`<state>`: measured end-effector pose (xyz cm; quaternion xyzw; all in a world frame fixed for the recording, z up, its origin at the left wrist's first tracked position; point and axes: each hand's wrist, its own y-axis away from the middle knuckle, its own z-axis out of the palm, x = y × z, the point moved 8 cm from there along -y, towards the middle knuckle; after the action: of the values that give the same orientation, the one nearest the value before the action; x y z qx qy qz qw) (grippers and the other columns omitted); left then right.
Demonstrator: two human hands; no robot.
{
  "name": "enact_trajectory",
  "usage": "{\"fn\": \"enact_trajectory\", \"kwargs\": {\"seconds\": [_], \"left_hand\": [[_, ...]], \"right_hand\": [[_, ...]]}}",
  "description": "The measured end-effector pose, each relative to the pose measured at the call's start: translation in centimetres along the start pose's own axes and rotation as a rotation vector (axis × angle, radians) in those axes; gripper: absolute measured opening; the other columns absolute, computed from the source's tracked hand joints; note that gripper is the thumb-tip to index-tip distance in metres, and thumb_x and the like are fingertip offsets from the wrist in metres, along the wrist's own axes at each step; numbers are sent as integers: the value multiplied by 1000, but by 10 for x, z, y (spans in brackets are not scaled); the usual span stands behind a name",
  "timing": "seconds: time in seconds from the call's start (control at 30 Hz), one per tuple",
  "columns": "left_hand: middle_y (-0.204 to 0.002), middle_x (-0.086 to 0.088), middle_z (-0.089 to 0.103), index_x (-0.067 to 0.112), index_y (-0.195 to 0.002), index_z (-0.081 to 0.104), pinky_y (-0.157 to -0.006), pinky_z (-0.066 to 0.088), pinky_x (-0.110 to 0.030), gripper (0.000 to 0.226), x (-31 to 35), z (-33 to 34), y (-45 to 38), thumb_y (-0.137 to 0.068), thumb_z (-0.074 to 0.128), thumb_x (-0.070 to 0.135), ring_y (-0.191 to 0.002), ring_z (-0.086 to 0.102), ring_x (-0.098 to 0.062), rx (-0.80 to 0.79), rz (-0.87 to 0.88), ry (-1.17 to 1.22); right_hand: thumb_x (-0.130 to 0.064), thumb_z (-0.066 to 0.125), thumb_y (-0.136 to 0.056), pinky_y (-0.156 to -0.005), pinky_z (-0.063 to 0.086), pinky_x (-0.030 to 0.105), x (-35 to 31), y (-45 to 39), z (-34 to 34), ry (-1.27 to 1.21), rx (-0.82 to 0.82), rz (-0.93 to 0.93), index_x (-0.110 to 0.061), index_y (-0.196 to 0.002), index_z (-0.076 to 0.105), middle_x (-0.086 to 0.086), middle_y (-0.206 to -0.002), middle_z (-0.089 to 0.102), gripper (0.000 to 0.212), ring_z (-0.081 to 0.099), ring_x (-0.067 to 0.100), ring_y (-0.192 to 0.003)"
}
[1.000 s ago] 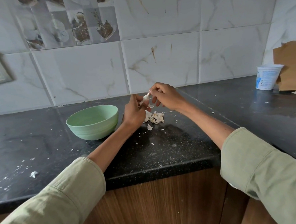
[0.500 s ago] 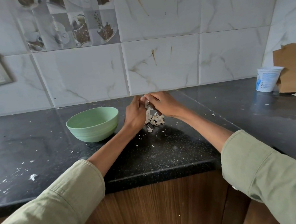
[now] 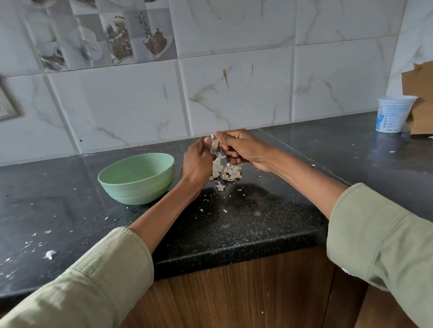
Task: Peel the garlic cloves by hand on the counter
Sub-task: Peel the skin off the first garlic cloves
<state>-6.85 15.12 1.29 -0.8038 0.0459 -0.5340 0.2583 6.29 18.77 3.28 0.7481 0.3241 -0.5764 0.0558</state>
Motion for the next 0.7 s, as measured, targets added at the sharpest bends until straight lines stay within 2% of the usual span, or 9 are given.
{"fn": "enact_trajectory", "kwargs": {"seconds": [0.13,0.23,0.33,0.43,0.57,0.7], "left_hand": [[-67,8,48,11,-103,60,-49,35,-23,39,2,6,3,-116,35,37,-54,37,-6,-64,-37,122],[-68,6,47,9,-108,60,-47,37,-20,39,3,8,6,-115,37,39,-54,38,-6,-99,-57,178],[-71,2,60,7,-117,61,-50,43,-25,40,5,7,7,-114,41,41,-53,47,-8,-93,-32,96],[-84,-9,77,5,-119,58,-49,45,-29,33,4,5,7,-114,43,34,-52,59,-15,-48,-71,86],[-89,-15,78,-1,-113,58,-48,45,-30,21,3,-1,9,-109,46,15,-53,66,-20,0,-110,86],[-99,-11,73,3,-116,61,-50,46,-29,21,4,-1,12,-105,47,15,-55,68,-17,-9,-137,95]], "right_hand": [[-35,55,-109,-52,44,23,2,1,0,-134,-55,48,-13,-76,54,0,-58,41,40,38,13,-52],[-34,53,-110,-54,46,24,2,0,-1,-137,-53,60,-13,-76,56,0,-57,43,41,40,12,-50],[-32,54,-111,-56,44,30,-3,0,-9,71,55,-3,-12,-74,59,-2,-51,48,42,47,12,-45],[-29,56,-110,-51,45,23,-14,3,-13,317,143,-110,-10,-72,65,-2,-48,55,43,55,15,-42],[-26,59,-108,-57,54,23,-19,5,-15,420,142,-139,-1,-77,69,-10,-46,60,41,60,10,-44],[-24,62,-107,-62,54,26,-19,4,-18,507,158,-153,-2,-82,69,-17,-49,62,34,67,10,-49]]}}
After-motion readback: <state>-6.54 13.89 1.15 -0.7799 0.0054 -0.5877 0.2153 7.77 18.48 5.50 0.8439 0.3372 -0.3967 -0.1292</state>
